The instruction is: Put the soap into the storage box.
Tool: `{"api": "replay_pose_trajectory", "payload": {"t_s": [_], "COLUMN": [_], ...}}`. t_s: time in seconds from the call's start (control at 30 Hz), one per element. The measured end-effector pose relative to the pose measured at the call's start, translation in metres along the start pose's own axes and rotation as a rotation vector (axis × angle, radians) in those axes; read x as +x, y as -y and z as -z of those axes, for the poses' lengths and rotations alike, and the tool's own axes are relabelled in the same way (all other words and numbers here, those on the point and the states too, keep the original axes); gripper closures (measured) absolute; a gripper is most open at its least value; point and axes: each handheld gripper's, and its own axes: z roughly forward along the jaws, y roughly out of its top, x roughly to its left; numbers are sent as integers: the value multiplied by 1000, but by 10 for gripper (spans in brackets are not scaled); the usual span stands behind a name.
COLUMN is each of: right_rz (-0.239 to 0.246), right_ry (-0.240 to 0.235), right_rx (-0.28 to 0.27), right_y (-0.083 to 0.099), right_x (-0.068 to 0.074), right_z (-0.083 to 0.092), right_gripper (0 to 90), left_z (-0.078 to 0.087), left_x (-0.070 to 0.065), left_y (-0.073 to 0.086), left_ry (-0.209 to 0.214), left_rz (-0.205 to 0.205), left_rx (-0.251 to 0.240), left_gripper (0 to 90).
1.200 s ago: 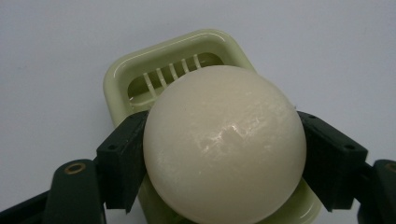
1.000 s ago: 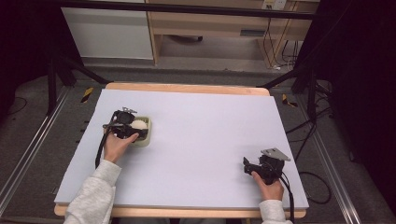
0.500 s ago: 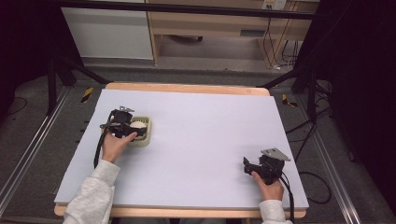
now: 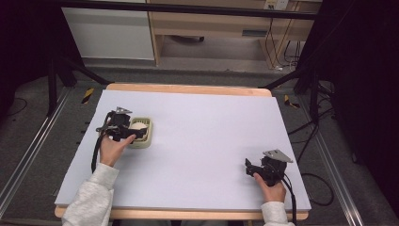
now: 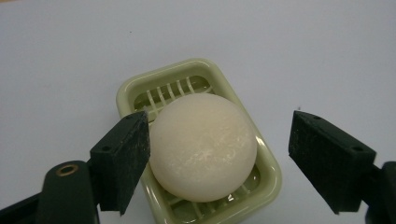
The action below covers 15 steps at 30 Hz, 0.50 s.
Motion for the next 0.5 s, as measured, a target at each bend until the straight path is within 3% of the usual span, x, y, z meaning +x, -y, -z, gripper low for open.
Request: {"api": "replay_pose_trajectory", "payload": {"t_s": [0.5], "right_rz": [0], "right_ry": [-1], "right_rx": [-4], "right_y": [0], "right_x": [0], "right_z": [1], "right_gripper": [59], "left_z": [32], "left_x": [-7], "left_y": [24], "left_ry": [-8], "left_rz": [-9], "left_rx": [-65], "left_gripper": [250]}}
